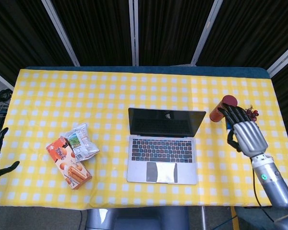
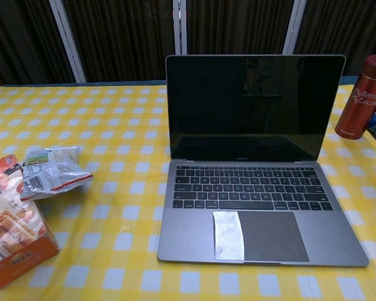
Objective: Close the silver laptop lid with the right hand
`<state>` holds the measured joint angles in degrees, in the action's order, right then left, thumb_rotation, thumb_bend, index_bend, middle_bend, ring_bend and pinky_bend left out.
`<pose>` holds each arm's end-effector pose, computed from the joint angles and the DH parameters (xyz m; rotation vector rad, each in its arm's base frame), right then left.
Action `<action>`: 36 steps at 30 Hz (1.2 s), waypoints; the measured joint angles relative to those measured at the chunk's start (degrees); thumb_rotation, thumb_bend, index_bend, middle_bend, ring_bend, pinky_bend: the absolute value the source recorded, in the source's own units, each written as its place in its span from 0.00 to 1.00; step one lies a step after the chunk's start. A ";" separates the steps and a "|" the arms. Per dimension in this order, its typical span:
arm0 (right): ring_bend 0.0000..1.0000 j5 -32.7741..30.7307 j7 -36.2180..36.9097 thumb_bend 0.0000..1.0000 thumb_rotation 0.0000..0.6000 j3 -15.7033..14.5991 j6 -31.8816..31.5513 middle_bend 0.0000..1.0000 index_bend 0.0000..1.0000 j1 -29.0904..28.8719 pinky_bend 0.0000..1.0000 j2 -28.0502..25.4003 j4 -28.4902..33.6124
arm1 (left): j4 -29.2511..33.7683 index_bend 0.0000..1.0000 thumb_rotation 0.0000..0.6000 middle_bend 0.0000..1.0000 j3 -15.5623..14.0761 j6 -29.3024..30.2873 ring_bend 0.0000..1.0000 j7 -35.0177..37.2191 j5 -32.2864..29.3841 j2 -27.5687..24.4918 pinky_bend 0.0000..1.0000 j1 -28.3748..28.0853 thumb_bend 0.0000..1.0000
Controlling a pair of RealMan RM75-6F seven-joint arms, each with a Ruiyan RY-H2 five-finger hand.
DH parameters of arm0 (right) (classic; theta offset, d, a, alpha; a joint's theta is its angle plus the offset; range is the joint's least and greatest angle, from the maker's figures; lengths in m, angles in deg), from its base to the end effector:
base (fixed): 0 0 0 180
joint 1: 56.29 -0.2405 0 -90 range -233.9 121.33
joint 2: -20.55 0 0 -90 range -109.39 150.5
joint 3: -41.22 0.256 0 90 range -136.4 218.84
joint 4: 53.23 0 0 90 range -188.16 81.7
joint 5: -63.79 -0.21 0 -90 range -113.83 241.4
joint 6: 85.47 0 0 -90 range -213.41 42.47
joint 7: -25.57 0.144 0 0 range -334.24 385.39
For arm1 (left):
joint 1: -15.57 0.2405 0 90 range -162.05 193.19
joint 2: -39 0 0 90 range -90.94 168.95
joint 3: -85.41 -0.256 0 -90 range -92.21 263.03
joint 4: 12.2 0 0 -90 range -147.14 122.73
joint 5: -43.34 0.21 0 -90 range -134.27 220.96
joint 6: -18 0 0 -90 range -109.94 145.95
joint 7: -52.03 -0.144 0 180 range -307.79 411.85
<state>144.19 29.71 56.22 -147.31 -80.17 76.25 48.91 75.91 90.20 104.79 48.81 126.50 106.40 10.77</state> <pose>-0.2077 -0.3024 0.1699 1.6338 -0.9495 1.0846 -0.3228 0.1881 0.1592 -1.3224 -0.8250 -0.8661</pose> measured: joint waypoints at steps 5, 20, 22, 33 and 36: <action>0.00 -10.27 0.82 1.00 1.00 3.47 12.89 0.08 0.12 -9.66 0.00 -1.18 0.72 | -0.66 0.00 1.00 0.00 0.53 -1.33 0.00 -0.88 -1.53 0.60 0.00 -0.63 0.00; 0.17 -28.85 -6.93 1.00 1.00 3.59 22.77 0.25 0.16 -24.81 0.21 5.48 -2.78 | -2.20 0.00 1.00 0.00 1.56 -2.06 0.00 0.14 -3.17 1.26 0.00 -1.18 0.00; 0.17 -30.12 -7.50 1.00 1.00 3.00 23.14 0.25 0.16 -25.58 0.21 5.96 -3.09 | -2.22 0.00 1.00 0.00 1.56 -1.97 0.00 0.22 -3.10 1.26 0.00 -1.18 0.00; 0.24 -33.73 -8.29 1.00 1.00 0.58 25.04 0.32 0.21 -27.97 0.26 6.83 -2.97 | -2.04 0.00 1.00 0.00 1.58 -1.83 0.00 0.27 -3.26 1.12 0.00 -1.12 0.00; 0.26 -33.51 -7.17 1.00 1.00 0.48 26.06 0.33 0.22 -28.10 0.26 5.87 -1.80 | -2.07 0.00 1.00 0.00 1.63 -1.87 0.00 0.40 -3.31 1.09 0.00 -1.16 0.00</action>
<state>110.67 22.54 56.70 -121.25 -108.27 82.13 47.11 73.84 91.83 102.92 49.21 123.18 107.49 9.61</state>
